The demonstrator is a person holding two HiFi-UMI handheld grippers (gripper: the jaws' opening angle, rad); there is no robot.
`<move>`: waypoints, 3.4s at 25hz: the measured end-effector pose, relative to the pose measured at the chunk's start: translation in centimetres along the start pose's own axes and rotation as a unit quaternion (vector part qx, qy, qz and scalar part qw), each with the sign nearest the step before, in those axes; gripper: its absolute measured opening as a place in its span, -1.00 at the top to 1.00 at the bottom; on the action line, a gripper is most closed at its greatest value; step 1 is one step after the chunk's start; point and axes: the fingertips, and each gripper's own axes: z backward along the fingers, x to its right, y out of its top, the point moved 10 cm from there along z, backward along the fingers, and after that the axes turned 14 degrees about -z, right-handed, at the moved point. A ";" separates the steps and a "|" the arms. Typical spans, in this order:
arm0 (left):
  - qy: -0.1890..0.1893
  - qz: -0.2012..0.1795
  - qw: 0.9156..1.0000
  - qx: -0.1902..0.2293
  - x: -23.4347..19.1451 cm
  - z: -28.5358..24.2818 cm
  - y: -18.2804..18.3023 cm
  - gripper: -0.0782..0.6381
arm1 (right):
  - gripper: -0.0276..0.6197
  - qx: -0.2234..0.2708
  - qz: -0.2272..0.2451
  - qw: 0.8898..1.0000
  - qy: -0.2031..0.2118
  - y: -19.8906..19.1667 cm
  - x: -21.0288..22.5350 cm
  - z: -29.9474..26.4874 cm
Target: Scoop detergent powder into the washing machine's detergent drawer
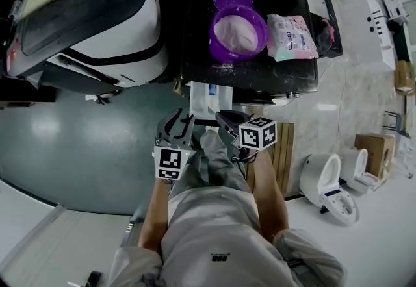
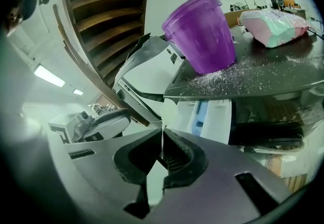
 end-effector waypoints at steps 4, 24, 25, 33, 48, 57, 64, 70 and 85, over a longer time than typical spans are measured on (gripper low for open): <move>-0.002 0.005 1.000 -0.006 0.1 -0.8 -0.7 0.36 | 0.89 -0.004 0.005 1.000 -0.008 -0.1 0.8 -0.9; 0.002 0.021 1.000 -0.022 0.0 -2.0 -2.2 0.36 | 0.89 -0.075 0.159 0.975 -0.133 0.1 0.0 -4.4; 0.002 0.021 1.000 -0.023 0.0 -2.0 -2.2 0.36 | 0.89 -0.079 0.170 0.972 -0.141 0.1 -0.1 -4.5; 0.002 0.021 0.999 -0.026 -0.3 -2.1 -2.3 0.36 | 0.89 -0.108 0.252 0.942 -0.194 -0.5 -0.9 -5.7; 0.005 0.021 0.999 -0.032 -0.2 -1.7 -3.0 0.36 | 0.89 -0.110 0.434 0.845 -0.292 -2.5 -2.5 -7.1; 0.010 0.021 0.999 -0.033 -0.4 -1.2 -3.2 0.36 | 0.89 -0.107 0.484 0.807 -0.321 -3.0 -3.0 -7.2; 0.014 0.016 0.999 -0.035 -0.4 -1.1 -3.2 0.36 | 0.89 -0.103 0.489 0.804 -0.322 -3.2 -3.0 -7.1; 0.017 0.014 0.999 -0.035 -0.4 -0.8 -3.1 0.36 | 0.89 -0.099 0.488 0.805 -0.322 -3.3 -3.0 -6.9; 0.016 -0.003 1.000 -0.017 -0.5 -0.2 -1.4 0.36 | 0.89 -0.019 0.443 0.847 -0.294 -1.8 -4.7 -4.0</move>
